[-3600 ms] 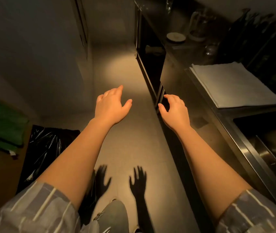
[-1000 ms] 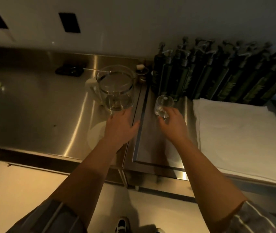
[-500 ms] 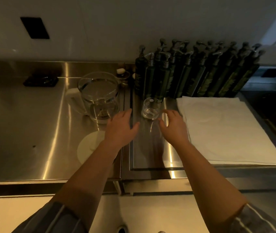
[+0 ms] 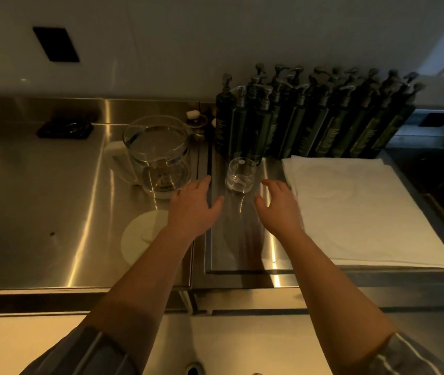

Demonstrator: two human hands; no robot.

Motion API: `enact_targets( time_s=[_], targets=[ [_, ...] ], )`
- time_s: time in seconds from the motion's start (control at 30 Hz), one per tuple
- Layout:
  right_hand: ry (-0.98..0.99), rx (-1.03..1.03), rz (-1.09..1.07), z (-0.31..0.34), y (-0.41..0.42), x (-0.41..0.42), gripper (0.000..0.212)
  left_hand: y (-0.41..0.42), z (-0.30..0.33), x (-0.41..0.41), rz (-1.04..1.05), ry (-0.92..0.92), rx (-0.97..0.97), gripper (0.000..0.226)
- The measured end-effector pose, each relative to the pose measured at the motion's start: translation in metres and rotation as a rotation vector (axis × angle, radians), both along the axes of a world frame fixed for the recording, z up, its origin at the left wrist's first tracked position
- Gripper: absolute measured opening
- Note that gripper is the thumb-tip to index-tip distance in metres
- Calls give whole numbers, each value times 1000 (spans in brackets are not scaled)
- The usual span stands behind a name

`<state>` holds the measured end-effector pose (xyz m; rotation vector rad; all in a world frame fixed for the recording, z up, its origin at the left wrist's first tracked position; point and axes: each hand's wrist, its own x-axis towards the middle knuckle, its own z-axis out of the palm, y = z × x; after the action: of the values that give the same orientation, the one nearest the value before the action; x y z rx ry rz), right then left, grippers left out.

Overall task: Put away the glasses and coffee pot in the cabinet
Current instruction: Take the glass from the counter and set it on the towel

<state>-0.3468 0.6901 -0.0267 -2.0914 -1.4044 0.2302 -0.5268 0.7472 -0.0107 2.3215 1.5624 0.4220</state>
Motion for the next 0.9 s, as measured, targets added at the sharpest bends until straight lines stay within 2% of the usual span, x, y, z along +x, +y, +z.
enact_targets(
  time_s=[0.67,0.77,0.9],
  targets=[
    [21,-15,-15,-11,18,19,47,32,-17,19,-40,-60,-61,68],
    [50,-46,-11,-13,29,21,48,45,-25,26,-60,-111,-147,73],
    [154,-65,18,-17,45,22,50,58,-36,39,-81,-275,-303,94]
  ],
)
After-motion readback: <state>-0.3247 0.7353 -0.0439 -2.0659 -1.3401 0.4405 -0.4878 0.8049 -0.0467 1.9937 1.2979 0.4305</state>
